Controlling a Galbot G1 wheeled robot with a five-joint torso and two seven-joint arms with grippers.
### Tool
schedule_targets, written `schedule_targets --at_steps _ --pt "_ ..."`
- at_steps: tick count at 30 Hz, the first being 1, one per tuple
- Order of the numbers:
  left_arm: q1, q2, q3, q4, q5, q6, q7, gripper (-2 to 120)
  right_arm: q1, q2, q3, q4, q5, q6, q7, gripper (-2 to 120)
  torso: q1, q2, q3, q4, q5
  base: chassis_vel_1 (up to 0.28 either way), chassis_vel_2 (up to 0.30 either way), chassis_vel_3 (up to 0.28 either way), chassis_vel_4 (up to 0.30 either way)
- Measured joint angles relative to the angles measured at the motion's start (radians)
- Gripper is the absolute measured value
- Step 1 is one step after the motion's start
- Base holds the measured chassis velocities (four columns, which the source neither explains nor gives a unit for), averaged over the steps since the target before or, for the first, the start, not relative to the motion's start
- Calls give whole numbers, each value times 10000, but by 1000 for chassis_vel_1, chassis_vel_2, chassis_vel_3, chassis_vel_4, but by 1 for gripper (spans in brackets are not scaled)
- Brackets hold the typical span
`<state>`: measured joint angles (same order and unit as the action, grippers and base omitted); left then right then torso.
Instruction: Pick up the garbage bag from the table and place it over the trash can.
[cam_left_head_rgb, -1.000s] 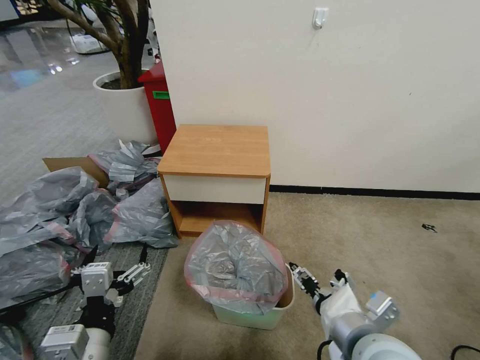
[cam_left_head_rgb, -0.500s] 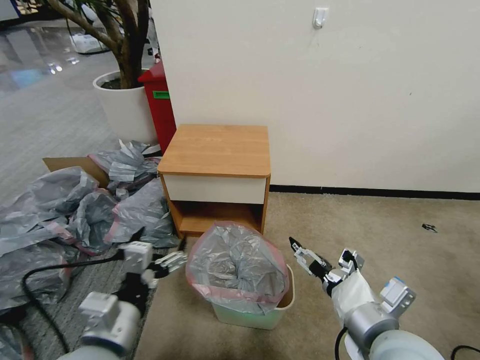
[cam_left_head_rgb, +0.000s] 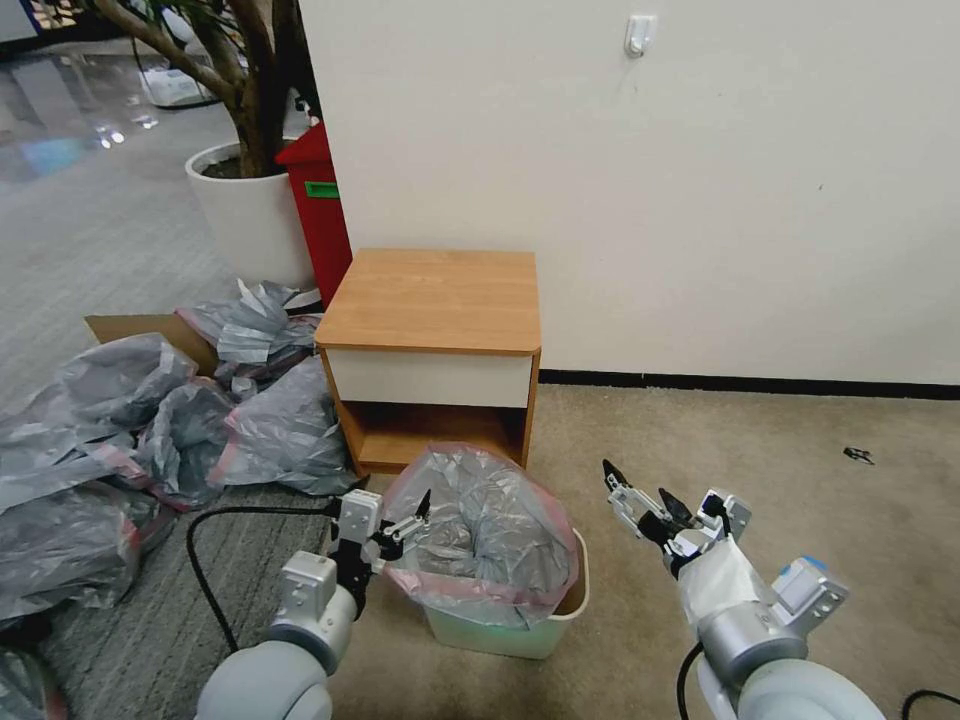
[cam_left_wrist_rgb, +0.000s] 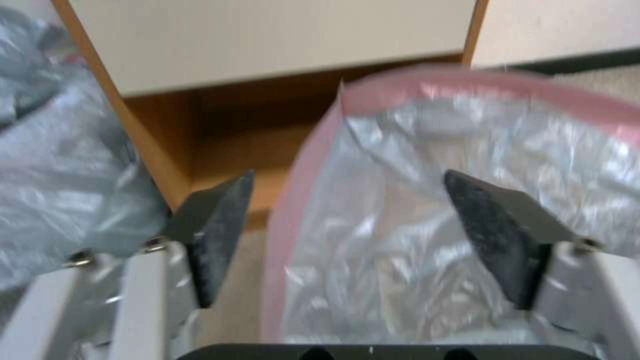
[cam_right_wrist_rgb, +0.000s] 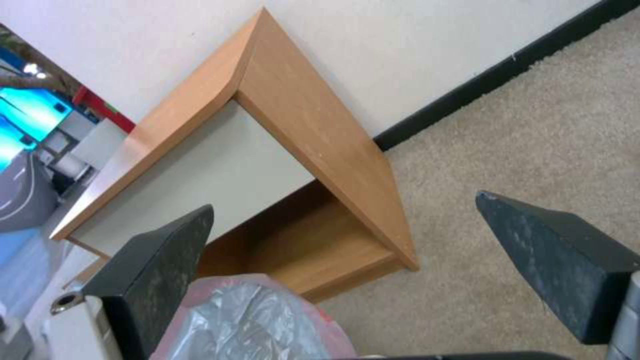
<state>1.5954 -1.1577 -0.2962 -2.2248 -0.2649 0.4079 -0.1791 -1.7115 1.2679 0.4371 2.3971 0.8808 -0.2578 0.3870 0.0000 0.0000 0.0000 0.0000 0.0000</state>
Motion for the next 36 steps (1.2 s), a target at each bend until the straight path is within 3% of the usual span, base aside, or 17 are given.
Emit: schedule_targets --at_steps 15,20,24,36 --pt "21 -31 379 638 -49 53 -91 65 10 217 -32 -145 -72 226 60 100 0 0 0 0 0 0 0 0 0" --pt "120 -118 488 650 -119 318 -333 59 10 244 -28 -170 -103 249 75 100 0 0 0 0 0 0 0 0 0" --pt "269 -188 531 621 -134 501 -461 46 15 277 3 -189 -105 259 84 100 0 0 -1 0 0 0 0 0 0" --pt "297 -263 721 765 -134 637 -595 43 31 362 -49 -285 -116 265 96 100 0 0 0 0 0 0 0 0 0"
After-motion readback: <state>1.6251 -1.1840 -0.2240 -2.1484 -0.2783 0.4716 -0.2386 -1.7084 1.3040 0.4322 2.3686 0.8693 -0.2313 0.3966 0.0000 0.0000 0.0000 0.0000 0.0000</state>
